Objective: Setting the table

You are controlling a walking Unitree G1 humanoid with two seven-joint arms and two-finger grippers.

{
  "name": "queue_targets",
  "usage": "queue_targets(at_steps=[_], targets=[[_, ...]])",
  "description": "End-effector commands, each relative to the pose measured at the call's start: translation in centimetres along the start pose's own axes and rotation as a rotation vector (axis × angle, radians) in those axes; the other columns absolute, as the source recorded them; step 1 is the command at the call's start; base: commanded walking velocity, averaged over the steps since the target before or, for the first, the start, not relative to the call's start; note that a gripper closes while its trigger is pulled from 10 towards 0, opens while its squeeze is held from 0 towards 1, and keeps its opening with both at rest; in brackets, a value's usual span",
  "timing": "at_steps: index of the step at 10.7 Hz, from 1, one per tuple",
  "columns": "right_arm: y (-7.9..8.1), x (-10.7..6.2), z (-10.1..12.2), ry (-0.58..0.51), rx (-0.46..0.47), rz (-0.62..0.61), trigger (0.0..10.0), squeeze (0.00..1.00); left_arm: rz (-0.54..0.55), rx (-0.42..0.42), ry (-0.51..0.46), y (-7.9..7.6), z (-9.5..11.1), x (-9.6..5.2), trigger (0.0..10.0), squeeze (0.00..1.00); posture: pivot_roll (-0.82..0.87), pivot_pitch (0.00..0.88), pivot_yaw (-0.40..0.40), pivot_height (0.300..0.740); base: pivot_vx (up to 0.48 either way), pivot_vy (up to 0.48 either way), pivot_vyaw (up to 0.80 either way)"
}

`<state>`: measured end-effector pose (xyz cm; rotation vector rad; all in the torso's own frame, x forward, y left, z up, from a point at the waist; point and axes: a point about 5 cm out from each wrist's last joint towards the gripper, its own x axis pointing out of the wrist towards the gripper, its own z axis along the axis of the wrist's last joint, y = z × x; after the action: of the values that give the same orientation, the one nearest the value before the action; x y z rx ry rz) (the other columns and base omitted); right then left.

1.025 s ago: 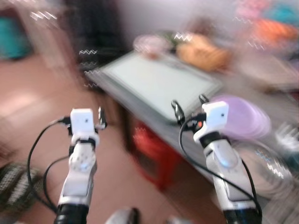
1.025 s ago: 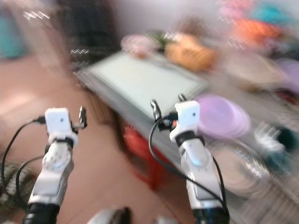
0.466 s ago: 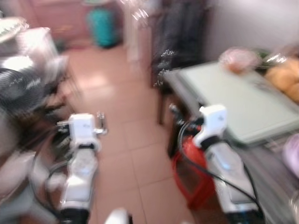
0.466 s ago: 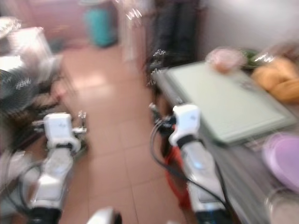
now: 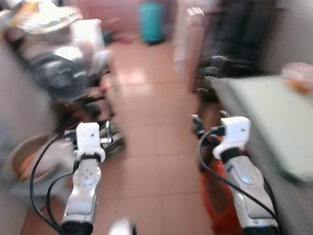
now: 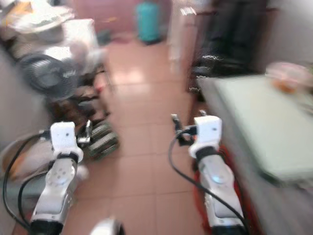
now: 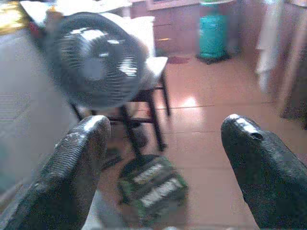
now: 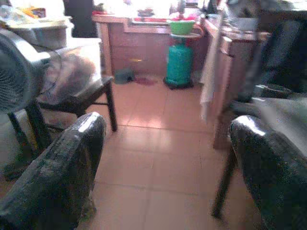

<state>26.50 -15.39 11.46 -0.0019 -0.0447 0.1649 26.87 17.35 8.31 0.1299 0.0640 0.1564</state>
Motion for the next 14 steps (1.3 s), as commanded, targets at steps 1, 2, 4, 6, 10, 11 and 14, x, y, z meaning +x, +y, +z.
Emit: queue_targets(at_steps=[1,2,4,6,10,11,14], targets=[[-0.1,-0.4,-0.5,0.02,0.022,-0.037,10.0,0.0,0.014,0.017,0.014,0.6,-0.2,0.1,10.0,0.0,0.0,0.0,0.011,0.74,0.0,0.48,0.0],[-0.2,-0.5,-0.7,0.024,0.032,-0.052,10.0,0.0,0.014,0.02,0.017,0.7,-0.2,0.1,10.0,0.0,0.01,0.0,0.013,0.74,0.0,0.48,0.0],[-0.2,-0.5,-0.8,0.025,0.025,-0.058,10.0,0.0,0.011,0.018,0.019,0.6,-0.2,0.0,10.0,0.0,0.01,0.0,0.01,0.74,0.0,0.48,0.0],[-0.4,-0.5,-1.1,0.033,0.017,-0.065,10.0,0.0,0.016,0.009,0.019,0.4,-0.3,-0.2,10.0,0.0,0.02,0.0,-0.001,0.74,0.0,0.48,0.0],[-2.0,-2.3,-2.7,0.092,-0.085,-0.155,10.0,0.0,-0.005,0.014,0.019,1.8,-1.2,-1.9,10.0,0.0,0.05,0.0,-0.033,0.74,0.0,0.0,0.0],[-2.6,-2.6,-3.0,0.102,-0.104,-0.193,10.0,0.0,-0.007,0.015,0.024,2.0,-1.4,-2.1,10.0,0.0,0.05,0.0,-0.033,0.74,0.0,0.0,0.0],[-3.9,-2.9,-3.3,0.109,-0.108,-0.238,10.0,0.0,-0.031,0.022,0.032,2.2,-1.9,-2.5,10.0,0.0,0.04,0.0,-0.017,0.74,0.0,0.0,0.0]])
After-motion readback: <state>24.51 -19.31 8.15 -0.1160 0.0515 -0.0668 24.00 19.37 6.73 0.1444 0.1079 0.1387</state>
